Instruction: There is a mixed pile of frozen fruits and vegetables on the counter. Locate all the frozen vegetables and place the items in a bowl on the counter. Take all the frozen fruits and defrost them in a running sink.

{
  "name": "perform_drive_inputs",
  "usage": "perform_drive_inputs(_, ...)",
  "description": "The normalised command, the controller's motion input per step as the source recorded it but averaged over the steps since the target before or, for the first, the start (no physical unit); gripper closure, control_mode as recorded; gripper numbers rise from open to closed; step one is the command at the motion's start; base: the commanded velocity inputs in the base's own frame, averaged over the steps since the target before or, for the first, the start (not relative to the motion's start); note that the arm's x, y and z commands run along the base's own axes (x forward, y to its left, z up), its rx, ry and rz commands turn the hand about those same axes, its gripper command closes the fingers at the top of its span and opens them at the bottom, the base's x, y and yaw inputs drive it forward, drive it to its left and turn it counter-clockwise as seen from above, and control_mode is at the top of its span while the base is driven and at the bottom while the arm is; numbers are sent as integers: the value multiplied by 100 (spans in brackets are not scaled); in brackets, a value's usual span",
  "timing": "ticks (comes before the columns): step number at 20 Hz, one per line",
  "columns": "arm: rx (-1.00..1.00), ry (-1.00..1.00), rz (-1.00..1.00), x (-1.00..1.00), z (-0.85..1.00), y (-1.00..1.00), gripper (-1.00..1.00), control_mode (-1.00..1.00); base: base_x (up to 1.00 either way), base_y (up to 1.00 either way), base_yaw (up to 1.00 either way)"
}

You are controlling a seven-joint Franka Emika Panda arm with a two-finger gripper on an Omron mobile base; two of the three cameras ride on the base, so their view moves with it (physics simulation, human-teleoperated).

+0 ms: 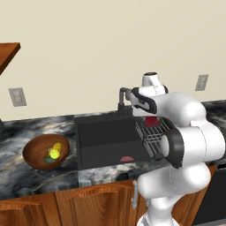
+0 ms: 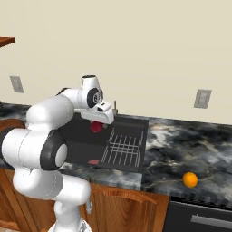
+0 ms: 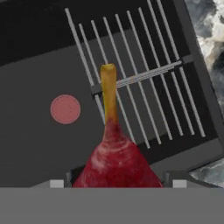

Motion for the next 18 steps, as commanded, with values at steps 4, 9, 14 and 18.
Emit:
perform_drive_inputs(4, 0, 7, 19, 16, -13, 89, 100, -100, 0, 0, 0)
perform_drive_inputs(9, 0, 5, 16, 12, -19, 77, 100, -100, 0, 0, 0)
perform_drive_inputs(14, 0, -7, 1, 16, -36, 28, 100, -100, 0, 0, 0)
perform_drive_inputs(18, 0, -13, 1, 37, -49, 0, 100, -100, 0, 0, 0)
